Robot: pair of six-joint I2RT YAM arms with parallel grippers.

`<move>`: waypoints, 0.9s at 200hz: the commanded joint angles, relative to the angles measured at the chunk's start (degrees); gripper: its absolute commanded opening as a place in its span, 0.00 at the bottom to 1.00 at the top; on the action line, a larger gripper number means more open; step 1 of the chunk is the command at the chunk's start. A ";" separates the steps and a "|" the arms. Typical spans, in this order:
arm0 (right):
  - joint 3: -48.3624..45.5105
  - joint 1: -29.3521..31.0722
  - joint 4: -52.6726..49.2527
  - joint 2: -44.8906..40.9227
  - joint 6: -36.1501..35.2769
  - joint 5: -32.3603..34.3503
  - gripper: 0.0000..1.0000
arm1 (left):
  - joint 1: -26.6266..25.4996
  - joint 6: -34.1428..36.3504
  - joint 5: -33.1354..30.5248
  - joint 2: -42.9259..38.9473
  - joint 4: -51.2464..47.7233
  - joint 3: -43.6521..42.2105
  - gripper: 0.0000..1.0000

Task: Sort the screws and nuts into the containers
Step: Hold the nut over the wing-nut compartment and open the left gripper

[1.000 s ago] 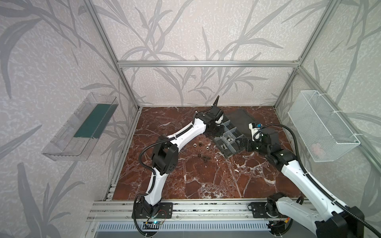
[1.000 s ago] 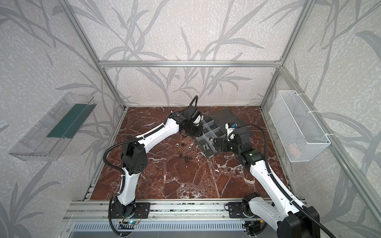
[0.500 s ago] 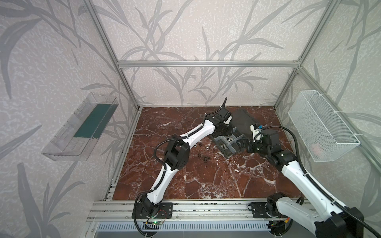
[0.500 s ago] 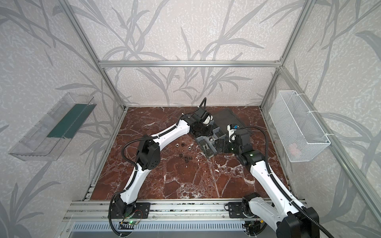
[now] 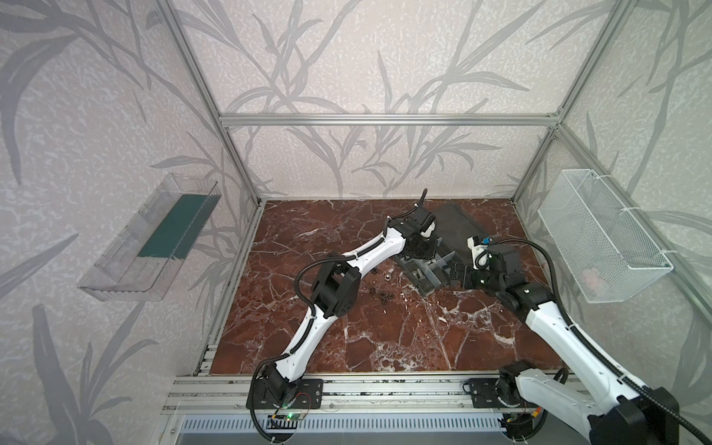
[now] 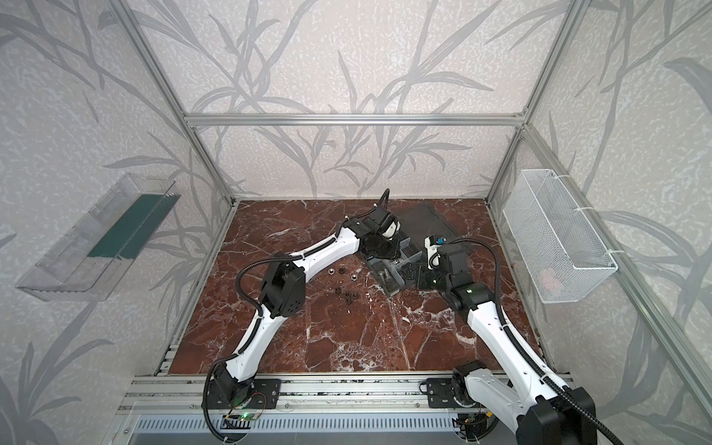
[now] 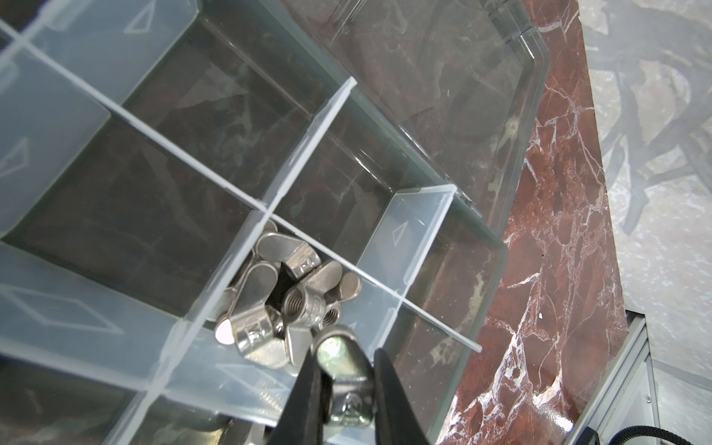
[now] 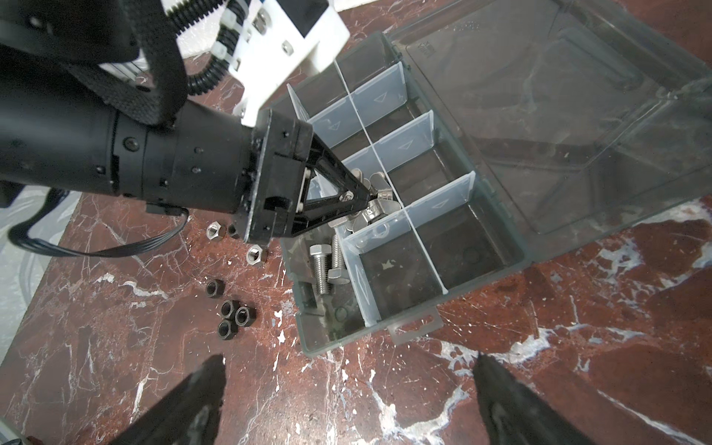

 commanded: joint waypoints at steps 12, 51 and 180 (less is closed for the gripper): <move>0.48 -0.32 -1.58 -1.00 0.38 -0.64 0.99 | -0.23 0.58 -1.11 2.96 1.13 1.09 0.18; 0.39 -0.32 -1.16 -0.67 0.68 -0.55 0.99 | -0.21 1.12 -2.26 3.29 2.98 1.67 0.18; 0.09 -0.37 -0.60 -0.64 0.65 -1.43 0.99 | -0.22 2.43 -4.26 4.57 0.43 3.80 0.37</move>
